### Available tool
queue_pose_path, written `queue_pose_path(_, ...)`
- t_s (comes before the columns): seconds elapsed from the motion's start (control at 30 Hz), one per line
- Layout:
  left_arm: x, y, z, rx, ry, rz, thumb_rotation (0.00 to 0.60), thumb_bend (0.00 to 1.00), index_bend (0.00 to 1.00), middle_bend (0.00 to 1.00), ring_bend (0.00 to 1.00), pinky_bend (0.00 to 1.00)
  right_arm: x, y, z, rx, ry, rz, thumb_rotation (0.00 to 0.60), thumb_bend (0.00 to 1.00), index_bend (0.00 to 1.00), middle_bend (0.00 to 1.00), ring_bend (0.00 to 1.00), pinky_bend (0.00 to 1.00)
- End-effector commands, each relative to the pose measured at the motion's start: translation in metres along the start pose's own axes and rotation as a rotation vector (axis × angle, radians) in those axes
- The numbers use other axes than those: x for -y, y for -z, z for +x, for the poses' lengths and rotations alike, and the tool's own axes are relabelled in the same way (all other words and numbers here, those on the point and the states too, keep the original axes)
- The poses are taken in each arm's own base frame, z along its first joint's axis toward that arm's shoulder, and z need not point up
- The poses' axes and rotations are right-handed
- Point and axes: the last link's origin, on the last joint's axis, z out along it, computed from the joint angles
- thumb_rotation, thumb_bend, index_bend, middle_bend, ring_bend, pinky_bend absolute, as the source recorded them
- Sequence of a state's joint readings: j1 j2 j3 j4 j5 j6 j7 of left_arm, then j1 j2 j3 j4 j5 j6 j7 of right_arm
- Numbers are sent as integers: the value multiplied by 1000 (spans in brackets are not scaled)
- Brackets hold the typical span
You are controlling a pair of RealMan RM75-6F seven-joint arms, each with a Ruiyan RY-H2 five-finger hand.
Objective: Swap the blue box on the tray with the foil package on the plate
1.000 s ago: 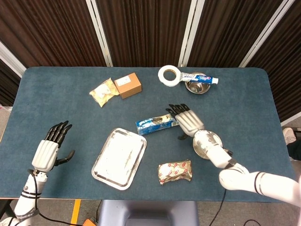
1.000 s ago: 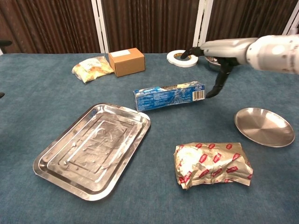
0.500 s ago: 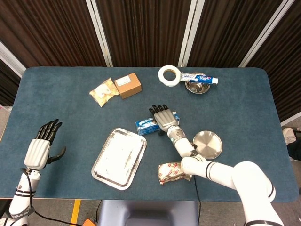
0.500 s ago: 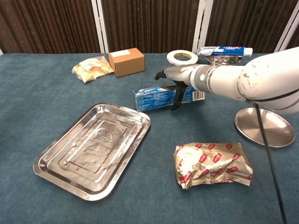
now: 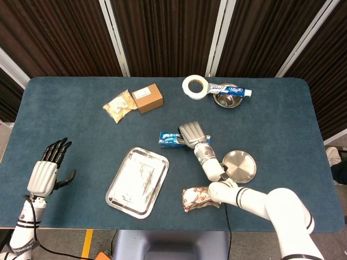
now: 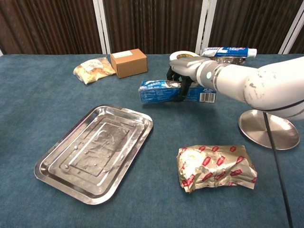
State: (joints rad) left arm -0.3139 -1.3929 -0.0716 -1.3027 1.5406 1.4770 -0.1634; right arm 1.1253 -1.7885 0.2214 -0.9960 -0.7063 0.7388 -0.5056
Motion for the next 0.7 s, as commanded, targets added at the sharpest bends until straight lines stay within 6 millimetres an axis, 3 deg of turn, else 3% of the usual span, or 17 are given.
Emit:
queue_pose_path(0.03, -5, 4, 3, -2, 3, -19, 600, 386, 0, 0, 0, 102, -29, 28, 25, -73, -3, 2, 600, 412, 919, 692, 800, 892)
queue_pose_path(0.2, -20, 10, 1, 9, 11, -77, 600, 386, 0, 0, 0, 102, -84, 95, 38, -114, -12, -46, 600, 413, 925, 695, 803, 892)
queue_pose_path(0.33, -32, 12, -3, 32, 13, -118, 600, 386, 0, 0, 0, 102, -127, 151, 22, -104, -82, -110, 600, 412, 910, 695, 803, 881)
queue_pose_path(0.43, -39, 13, -8, 46, 11, -141, 600, 387, 0, 0, 0, 102, -150, 175, 2, -89, -122, -131, 600, 413, 884, 695, 794, 874)
queue_pose_path(0.6, -43, 13, -14, 68, 10, -151, 600, 386, 0, 0, 0, 102, -164, 181, -22, -61, -130, -140, 600, 412, 817, 695, 742, 827)
queue_pose_path(0.63, -46, 15, -22, 101, 3, -159, 600, 386, 0, 0, 0, 102, -168, 179, -38, -28, -166, -147, 600, 412, 795, 693, 728, 807)
queue_pose_path(0.7, -48, 16, -27, 116, -8, -158, 600, 386, 0, 0, 0, 102, -169, 170, -49, -15, -187, -134, 600, 412, 673, 633, 646, 718)
